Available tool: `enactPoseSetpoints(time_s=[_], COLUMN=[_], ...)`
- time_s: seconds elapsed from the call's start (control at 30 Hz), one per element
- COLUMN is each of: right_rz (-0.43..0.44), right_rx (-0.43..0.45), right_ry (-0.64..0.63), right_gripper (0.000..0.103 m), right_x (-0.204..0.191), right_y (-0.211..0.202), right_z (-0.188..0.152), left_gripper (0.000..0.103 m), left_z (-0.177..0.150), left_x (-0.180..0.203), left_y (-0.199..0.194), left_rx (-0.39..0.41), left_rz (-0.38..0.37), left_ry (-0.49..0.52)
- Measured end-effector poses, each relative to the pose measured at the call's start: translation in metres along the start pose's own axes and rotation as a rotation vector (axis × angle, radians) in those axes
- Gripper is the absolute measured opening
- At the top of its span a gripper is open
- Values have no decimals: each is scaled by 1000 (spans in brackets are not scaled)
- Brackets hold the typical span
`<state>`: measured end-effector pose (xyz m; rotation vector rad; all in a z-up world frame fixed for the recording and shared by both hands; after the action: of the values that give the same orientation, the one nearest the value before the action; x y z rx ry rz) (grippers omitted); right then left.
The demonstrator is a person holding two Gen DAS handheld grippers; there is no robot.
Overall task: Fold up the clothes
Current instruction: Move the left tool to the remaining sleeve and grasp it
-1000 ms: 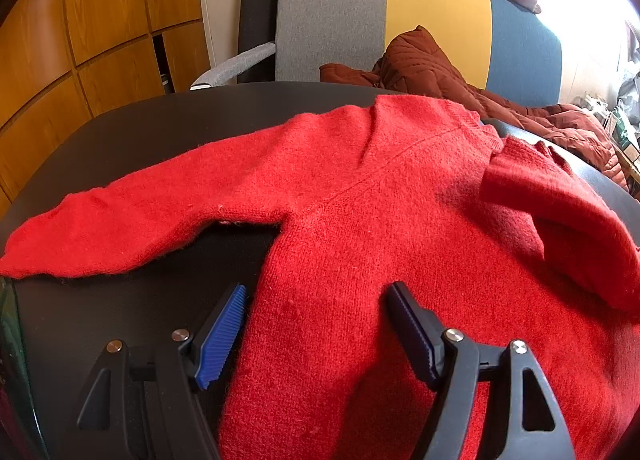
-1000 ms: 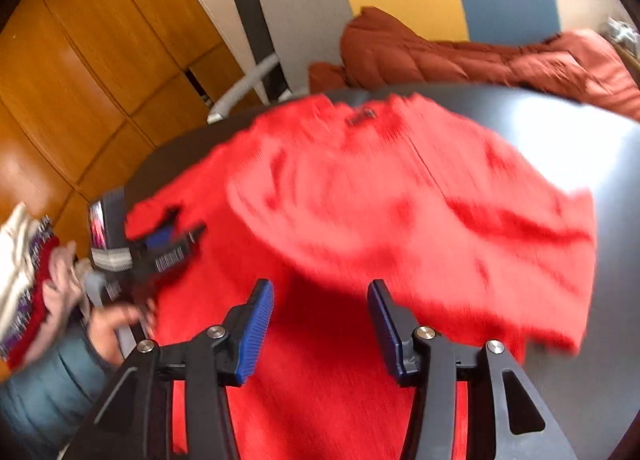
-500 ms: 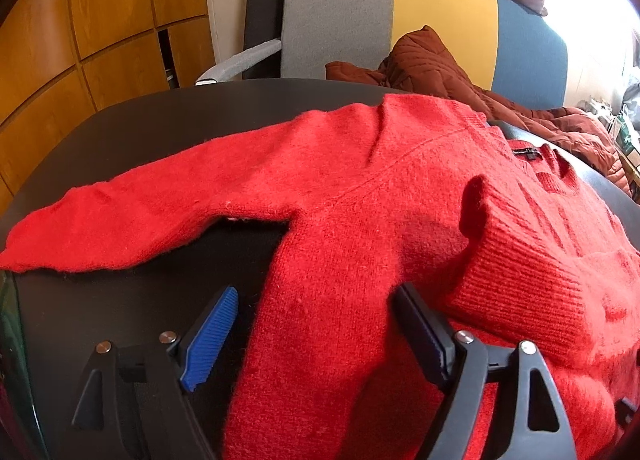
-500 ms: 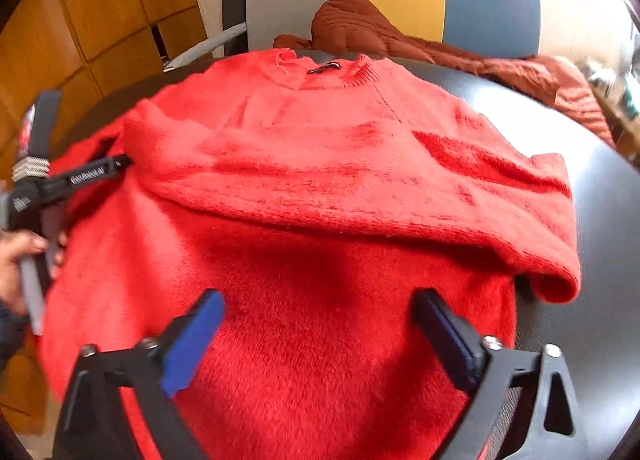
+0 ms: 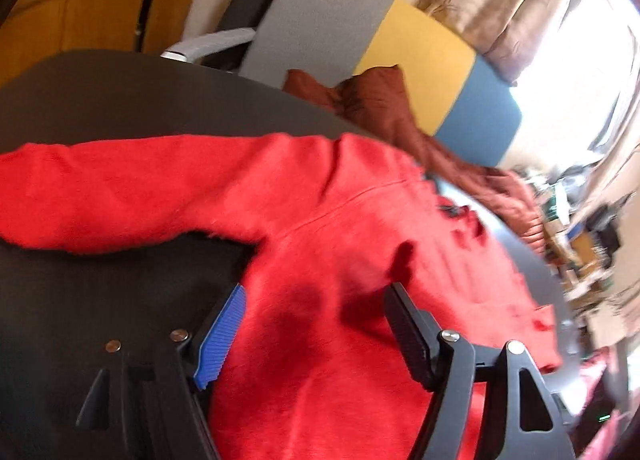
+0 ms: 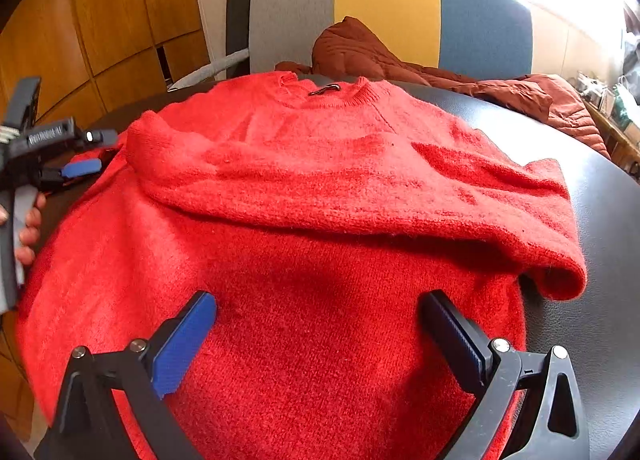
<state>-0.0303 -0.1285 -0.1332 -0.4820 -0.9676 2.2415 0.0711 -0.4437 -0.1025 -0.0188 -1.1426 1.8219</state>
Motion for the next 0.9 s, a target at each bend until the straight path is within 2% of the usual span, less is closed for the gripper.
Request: enactPoseSetpoints(time_s=[0.2,0.33,0.37,0.4,0.47,0.5,0.57,0.67,0.8,0.9], right_rz=[5,13,15,17,19,18,18,18,15,14], right_rx=[4,5,5,6,6,7,7,7,5,4], right_ry=[4,8,9,10,12,12,14,13,11,11], right_gripper=[103,103,103,103,103,103,103,103,103,103], right_x=[-2,0,0,0,0,-1,-1,-2,-2,-2], right_y=[-2,-3,-3,-3,-3,-3,-3,-3,-3,-3], right_z=[-1,-1,-1,-1,0,-1,-1,-1,-1,-1], left_gripper=[72,72,66,48,24,17,11,10,9,9], left_z=[18,18,17,16,10,8,7,19,61,87], left_x=[29,50,54,58,65,70,79,93,115,124], left_y=[26,46,53,58,62,61,57,40,-6,-29], left_rx=[-112,-190,-215,-238,-269,-267,-258,-206,-35,50], left_rz=[-108,-125,-118,-110,-73,-65,-55,-89,-184,-219], left_ry=[54,107,122,136,188,218,268,280,244,224])
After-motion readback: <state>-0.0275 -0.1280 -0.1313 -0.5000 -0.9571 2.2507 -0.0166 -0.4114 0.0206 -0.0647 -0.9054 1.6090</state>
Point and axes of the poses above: each gripper's, at about its wrist camera, not at the fingertips, and y roughly the way its jaws point, x to its right, z to its top, the point moved 1 cm from there along y, roughly the way its jaws point, and after that the axes turned 1 degree about z, right-handed, at the moved point
